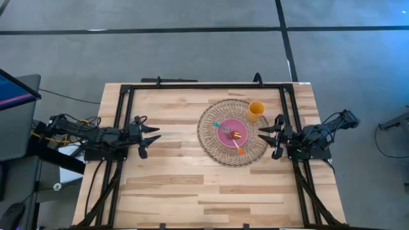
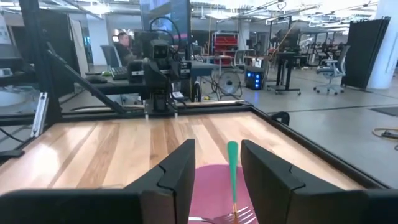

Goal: Pick & Place Utensil
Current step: Return to Home Position

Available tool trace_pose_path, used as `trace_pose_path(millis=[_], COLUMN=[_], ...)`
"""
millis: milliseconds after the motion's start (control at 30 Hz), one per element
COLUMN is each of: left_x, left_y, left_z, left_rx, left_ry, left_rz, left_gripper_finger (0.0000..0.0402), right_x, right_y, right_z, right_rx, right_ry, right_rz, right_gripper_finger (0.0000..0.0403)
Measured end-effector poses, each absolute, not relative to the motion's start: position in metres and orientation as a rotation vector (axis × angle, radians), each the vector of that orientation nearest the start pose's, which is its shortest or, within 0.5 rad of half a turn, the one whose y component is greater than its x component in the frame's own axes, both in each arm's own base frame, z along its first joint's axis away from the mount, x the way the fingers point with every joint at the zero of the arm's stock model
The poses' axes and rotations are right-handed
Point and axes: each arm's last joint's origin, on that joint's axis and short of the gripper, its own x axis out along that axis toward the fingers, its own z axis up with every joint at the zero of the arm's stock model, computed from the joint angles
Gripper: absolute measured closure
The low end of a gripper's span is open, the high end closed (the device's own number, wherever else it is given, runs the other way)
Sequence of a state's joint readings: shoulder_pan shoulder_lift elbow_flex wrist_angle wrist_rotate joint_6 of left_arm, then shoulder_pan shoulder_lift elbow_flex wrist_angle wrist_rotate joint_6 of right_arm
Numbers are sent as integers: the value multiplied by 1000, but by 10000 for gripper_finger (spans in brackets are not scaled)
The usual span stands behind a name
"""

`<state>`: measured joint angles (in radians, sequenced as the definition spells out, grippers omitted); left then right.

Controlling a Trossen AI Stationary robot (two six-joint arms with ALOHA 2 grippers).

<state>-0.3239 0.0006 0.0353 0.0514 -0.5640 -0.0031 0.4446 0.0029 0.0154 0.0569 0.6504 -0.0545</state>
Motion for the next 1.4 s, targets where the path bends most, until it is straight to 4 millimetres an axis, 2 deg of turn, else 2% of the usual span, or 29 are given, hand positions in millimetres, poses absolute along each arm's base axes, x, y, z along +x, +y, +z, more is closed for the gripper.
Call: trace_pose_path(millis=[167, 300, 533, 1400], left_x=[91, 91, 91, 91], left_y=[-16, -18, -18, -18], left_z=[183, 183, 183, 184], left_rx=[-46, 10, 28, 26], left_ry=[-106, -104, -103, -109], left_rz=[179, 112, 113, 113], left_gripper_finger=[250, 250, 250, 250], right_x=[90, 90, 90, 90], right_y=[23, 26, 27, 27], right_z=[173, 173, 173, 173], right_rx=[10, 7, -49, -51], right_ry=[-52, -53, -50, -49], right_rz=[-201, -125, -81, -82], right_gripper_finger=[280, 280, 280, 280])
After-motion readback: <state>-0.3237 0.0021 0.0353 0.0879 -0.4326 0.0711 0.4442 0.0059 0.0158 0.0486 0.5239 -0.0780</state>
